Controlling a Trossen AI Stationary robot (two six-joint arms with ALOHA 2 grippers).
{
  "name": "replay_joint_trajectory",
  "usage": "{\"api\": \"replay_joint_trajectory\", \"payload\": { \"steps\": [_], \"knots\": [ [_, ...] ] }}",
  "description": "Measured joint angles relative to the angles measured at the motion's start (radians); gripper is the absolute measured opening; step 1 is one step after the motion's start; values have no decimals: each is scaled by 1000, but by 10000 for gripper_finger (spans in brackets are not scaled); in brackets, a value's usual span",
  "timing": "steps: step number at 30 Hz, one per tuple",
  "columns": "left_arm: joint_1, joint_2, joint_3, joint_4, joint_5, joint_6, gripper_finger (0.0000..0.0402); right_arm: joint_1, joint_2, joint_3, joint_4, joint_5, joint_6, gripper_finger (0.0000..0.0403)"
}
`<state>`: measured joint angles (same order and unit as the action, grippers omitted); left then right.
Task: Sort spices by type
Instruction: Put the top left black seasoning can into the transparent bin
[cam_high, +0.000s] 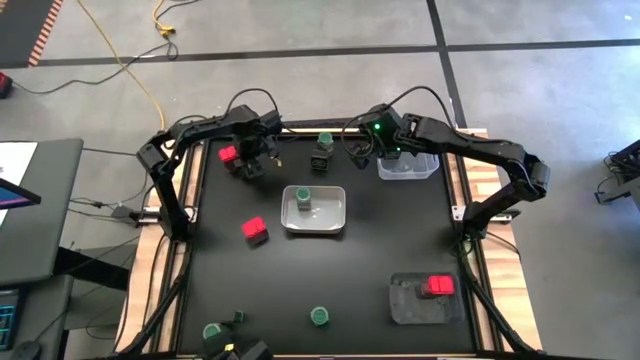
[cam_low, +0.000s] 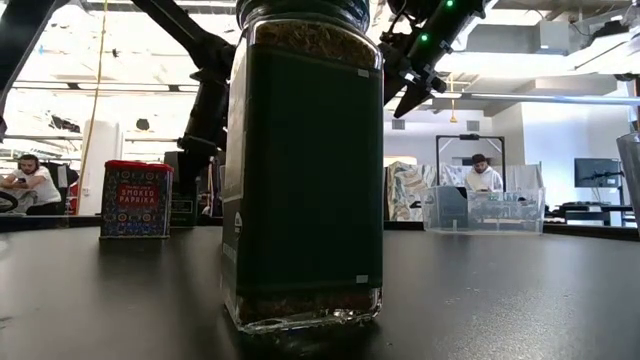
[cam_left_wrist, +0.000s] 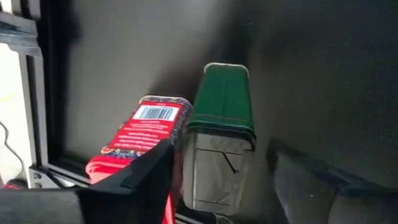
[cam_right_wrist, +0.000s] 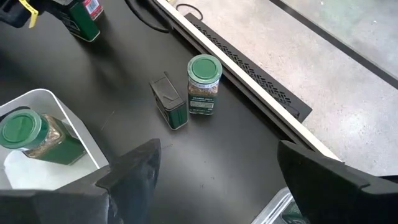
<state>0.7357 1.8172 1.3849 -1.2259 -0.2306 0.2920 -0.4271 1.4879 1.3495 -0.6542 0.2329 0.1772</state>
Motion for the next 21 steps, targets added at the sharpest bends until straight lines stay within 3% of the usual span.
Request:
{"api": "replay_joint_trajectory", "payload": {
  "steps": [11, 17, 21],
  "knots": [
    [0, -2, 0, -28, 2, 7, 121, 0, -6, 0, -27, 0, 0, 348],
    [-1, -4, 33, -109, 3, -17, 121, 0, -75, -3, -141, 2, -1, 329],
    [-11, -5, 91, -160, 3, -40, 126, -1, -163, -93, -115, 5, 4, 312]
  ]
}}
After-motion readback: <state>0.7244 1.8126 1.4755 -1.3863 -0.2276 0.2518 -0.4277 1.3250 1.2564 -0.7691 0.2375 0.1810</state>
